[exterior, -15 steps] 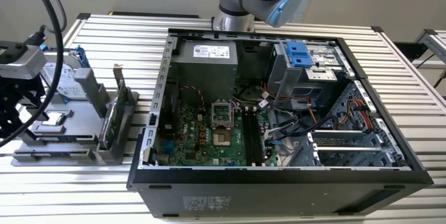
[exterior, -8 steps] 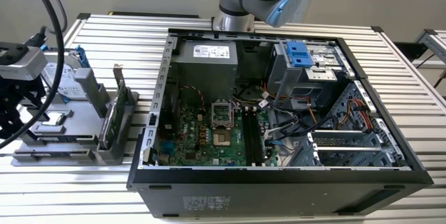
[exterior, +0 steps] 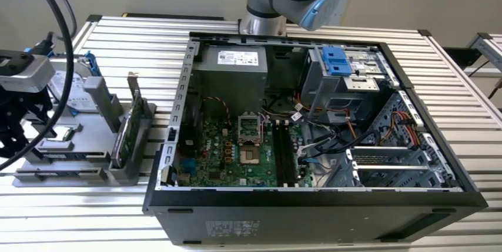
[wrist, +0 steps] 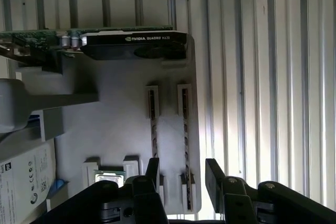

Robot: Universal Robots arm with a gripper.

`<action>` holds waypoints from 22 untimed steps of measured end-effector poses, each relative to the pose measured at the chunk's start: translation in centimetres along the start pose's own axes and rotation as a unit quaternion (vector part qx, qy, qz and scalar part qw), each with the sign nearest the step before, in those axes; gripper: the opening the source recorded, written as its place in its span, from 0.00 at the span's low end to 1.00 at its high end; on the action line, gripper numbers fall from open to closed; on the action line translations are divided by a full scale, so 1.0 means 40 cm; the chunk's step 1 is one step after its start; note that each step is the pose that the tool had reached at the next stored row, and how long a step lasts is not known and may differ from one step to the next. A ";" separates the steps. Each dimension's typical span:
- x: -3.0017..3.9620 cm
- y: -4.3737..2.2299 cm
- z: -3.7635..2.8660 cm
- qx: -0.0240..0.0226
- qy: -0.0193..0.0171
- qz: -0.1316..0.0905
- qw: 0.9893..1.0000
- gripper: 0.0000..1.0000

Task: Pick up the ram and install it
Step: 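Pick up the ram and move it above insertion slot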

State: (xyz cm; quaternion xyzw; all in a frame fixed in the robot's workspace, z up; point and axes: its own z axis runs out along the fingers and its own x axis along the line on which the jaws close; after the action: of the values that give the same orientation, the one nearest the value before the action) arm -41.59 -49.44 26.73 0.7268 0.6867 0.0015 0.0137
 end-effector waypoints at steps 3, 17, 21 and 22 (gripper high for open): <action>0.000 0.000 0.004 0.000 0.000 0.000 1.000 1.00; 0.000 -0.001 0.020 0.000 0.000 0.000 1.000 1.00; 0.000 -0.001 0.024 0.001 0.000 0.000 1.000 1.00; 0.000 -0.001 0.025 0.001 0.000 0.000 1.000 1.00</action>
State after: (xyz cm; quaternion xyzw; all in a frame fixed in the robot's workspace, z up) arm -41.59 -49.44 25.73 0.7268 0.6867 0.0009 0.0132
